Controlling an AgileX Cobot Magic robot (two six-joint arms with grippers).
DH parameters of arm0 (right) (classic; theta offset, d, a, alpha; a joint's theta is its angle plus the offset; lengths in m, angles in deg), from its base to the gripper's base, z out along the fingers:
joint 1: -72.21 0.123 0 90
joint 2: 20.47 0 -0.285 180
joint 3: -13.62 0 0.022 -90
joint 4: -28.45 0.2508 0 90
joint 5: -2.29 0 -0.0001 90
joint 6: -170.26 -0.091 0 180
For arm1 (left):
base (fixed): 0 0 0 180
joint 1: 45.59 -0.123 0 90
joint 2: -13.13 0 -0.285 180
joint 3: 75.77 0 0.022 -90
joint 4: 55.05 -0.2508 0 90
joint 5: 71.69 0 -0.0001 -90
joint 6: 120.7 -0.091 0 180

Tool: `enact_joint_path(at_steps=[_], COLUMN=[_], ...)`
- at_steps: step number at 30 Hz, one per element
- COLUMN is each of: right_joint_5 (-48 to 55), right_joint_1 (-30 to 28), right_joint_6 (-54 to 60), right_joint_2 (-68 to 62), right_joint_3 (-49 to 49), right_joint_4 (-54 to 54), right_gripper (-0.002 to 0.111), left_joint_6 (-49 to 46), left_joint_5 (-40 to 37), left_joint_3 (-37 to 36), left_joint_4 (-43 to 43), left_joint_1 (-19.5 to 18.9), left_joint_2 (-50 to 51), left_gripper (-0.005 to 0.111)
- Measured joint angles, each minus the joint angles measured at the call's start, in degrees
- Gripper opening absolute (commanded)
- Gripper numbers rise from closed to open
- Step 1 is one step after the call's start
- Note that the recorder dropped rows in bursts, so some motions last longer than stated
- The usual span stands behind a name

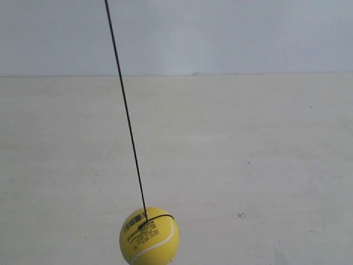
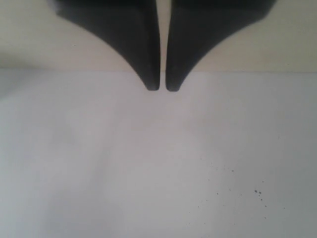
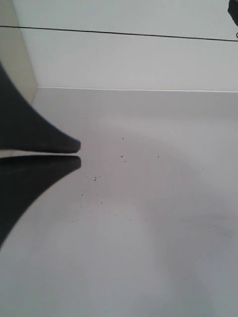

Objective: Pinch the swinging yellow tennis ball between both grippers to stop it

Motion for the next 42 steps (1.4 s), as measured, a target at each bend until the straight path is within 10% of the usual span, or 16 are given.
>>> enact_joint_path(at_steps=[12,16,28,42], right_joint_5=[0.0,0.0,0.0,-1.03], right_joint_1=[0.0,0.0,0.0,0.0], right_joint_6=[-0.11,-0.21,-0.21,-0.33], right_joint_2=[0.0,0.0,0.0,0.0], right_joint_3=[0.0,0.0,0.0,0.0], right_joint_4=[0.26,0.49,0.49,0.49], right_gripper=[0.0,0.0,0.0,0.0], left_joint_6=[0.0,-17.74,-43.7,-52.7], left_joint_5=[0.0,-0.09,-5.71,-23.21], left_joint_3=[0.0,-0.25,-0.25,-0.25], left_joint_4=[0.32,16.36,33.43,34.48], left_joint_1=[0.0,0.0,-21.62,-22.25], left_joint_2=[0.0,0.0,0.0,0.0], left_gripper=[0.005,0.005,0.005,0.005])
